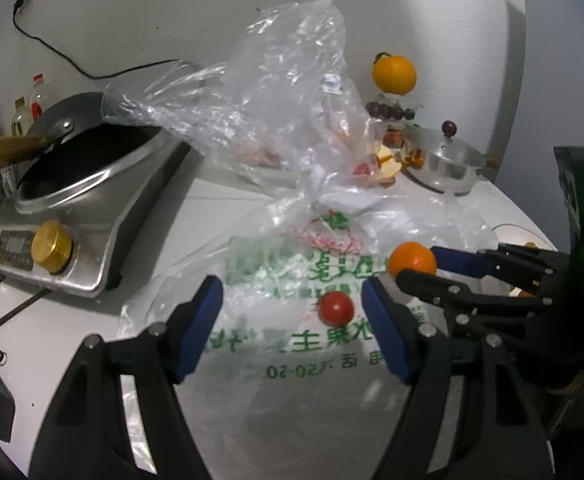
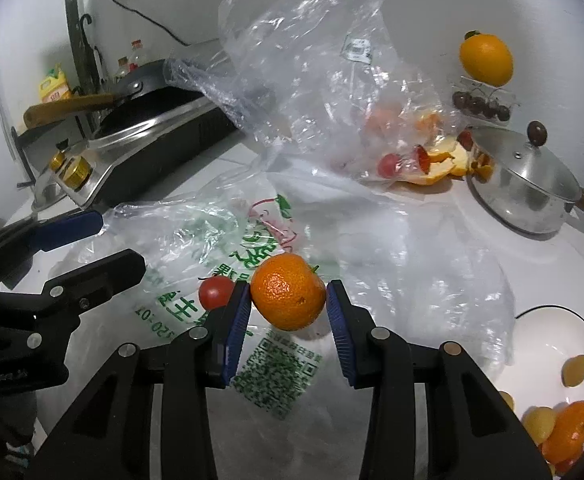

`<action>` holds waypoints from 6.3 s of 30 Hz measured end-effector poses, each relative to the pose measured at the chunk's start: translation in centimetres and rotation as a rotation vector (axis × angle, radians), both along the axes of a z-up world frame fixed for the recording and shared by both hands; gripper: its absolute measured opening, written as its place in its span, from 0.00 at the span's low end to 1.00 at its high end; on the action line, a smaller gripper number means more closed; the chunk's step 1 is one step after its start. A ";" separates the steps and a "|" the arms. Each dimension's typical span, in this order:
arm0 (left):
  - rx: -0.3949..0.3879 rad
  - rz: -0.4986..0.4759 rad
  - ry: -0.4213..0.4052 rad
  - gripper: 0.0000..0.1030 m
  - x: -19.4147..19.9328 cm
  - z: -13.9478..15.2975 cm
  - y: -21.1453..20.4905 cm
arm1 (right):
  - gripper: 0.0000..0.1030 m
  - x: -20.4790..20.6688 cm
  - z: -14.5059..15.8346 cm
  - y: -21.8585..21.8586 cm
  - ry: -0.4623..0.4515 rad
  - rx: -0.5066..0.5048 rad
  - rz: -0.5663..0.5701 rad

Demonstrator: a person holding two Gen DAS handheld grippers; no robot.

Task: Organize fruits
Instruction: 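Grasp a mandarin orange with the right gripper while the left grasps a red cherry tomato, then lift and carry the orange and the tomato over the white plate, then open the right gripper to drop the orange while the left releases the tomato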

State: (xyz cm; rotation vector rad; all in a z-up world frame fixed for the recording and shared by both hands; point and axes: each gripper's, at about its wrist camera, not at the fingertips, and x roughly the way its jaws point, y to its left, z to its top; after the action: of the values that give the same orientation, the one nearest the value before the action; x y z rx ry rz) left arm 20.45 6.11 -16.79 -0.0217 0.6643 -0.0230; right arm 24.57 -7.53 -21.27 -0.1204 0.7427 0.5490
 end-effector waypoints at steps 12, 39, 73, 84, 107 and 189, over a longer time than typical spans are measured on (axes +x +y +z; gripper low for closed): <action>-0.103 -0.032 0.153 0.70 4.0 -3.4 -1.6 | 0.40 -0.4 0.5 -2.5 -0.022 0.024 -0.022; -0.062 -0.065 0.197 0.32 3.7 -4.3 -3.4 | 0.40 -1.9 1.9 -4.2 -0.059 0.044 -0.028; -0.031 -0.086 0.204 0.29 4.8 -4.0 -4.4 | 0.40 -2.0 1.6 -6.0 -0.048 0.051 -0.067; -0.015 -0.091 0.195 0.26 4.1 -3.8 -4.6 | 0.40 -4.2 3.0 -6.6 -0.079 0.052 -0.075; -0.024 -0.098 0.196 0.27 4.6 -3.9 -4.8 | 0.40 -3.9 2.7 -7.6 -0.072 0.059 -0.098; 0.029 -0.338 0.169 0.27 7.0 -2.0 -23.0 | 0.40 -1.2 0.8 -21.8 -0.040 0.162 -0.234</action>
State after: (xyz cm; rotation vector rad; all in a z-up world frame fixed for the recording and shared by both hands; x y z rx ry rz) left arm 27.47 -16.86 -18.77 0.1176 0.8316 -0.3398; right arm 23.38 -29.37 -20.46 0.1053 0.6602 0.3805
